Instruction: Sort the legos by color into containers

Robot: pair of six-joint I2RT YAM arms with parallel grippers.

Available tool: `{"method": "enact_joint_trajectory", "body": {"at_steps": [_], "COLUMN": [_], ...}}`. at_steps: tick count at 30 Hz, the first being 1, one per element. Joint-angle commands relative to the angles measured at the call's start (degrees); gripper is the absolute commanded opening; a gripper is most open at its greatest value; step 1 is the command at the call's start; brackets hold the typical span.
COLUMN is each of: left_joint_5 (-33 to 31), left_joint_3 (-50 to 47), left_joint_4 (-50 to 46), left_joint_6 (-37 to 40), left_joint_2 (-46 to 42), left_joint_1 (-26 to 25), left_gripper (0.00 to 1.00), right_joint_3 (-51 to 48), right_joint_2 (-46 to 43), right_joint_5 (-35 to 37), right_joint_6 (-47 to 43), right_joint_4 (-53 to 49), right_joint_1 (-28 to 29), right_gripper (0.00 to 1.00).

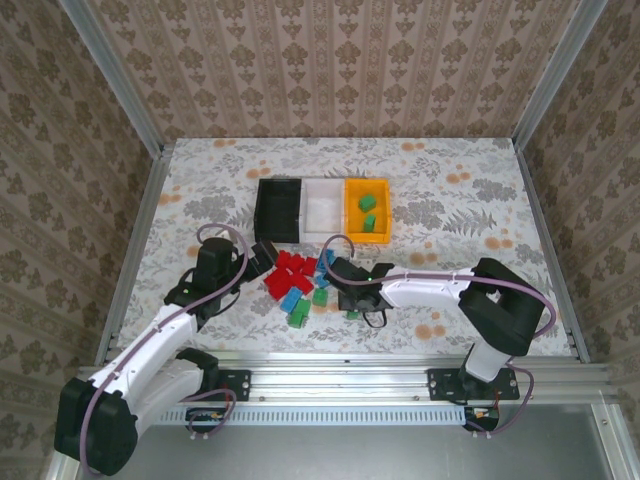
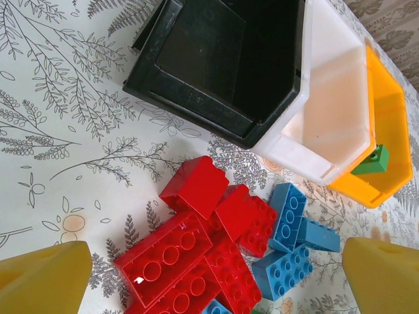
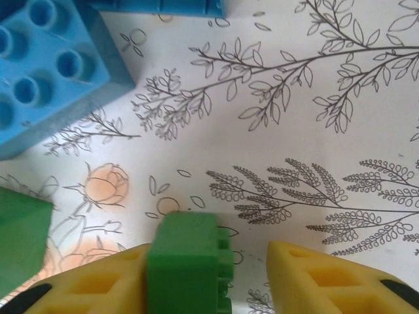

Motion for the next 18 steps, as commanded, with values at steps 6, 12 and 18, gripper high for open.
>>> {"method": "enact_joint_trajectory", "body": {"at_steps": [6,12,18], "left_joint_5": [0.7,0.8,2.1], "left_joint_3": [-1.0,-0.9,-0.5], "left_joint_4": [1.0,1.1,2.0], "left_joint_6": [-0.8,-1.4,-2.9], "left_joint_2": [-1.0,-0.8,0.9], "left_joint_1": [0.4,0.2,-0.6], "left_gripper": [1.00,1.00,0.99], "right_joint_3": [0.8,4.7,13.7], "right_joint_2": [-1.5,-6.5,-8.3], "right_joint_5": [1.7,7.2,9.2], "right_joint_6": [-1.6,-7.4,-19.0], "right_joint_4": [-1.6,-4.0,-1.9], "right_joint_1": [0.4,-0.9,-11.9], "right_gripper": [0.21,0.19,0.19]}}
